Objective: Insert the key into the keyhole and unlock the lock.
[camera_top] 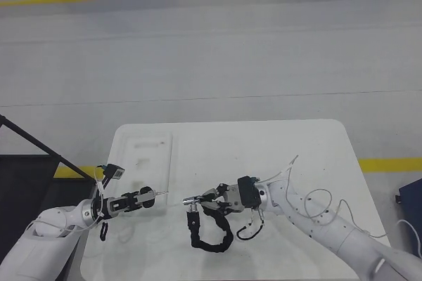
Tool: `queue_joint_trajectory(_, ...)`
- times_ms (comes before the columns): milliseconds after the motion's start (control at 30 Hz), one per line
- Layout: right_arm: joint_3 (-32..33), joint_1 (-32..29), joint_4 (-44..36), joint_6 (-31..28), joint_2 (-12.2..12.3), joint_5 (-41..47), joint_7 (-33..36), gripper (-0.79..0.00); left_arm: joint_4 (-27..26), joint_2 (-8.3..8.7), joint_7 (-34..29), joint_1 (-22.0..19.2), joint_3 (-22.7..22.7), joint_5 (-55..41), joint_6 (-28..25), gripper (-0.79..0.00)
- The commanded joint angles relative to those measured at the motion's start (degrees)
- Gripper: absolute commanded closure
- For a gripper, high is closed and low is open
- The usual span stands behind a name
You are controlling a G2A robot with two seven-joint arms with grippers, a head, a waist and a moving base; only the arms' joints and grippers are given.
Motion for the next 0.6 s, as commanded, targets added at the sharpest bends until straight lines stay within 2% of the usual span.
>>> queue_joint_trajectory(0,-1.4,0.4,0.3,0.8,-0.5,1.9,-0.8,0.000,0.0,0.00,0.0,0.0,0.0,0.0,0.0,0.000)
queue_joint_trajectory(300,-6.6,2.7,2.7,3.8,-0.7,5.5,-3.8,0.000,0.0,0.00,0.0,0.0,0.0,0.0,0.0,0.000)
queue_joint_trajectory(567,-10.0,4.5,3.0,6.9,2.3,6.7,-6.9,0.000,0.0,0.00,0.0,0.0,0.0,0.0,0.0,0.000)
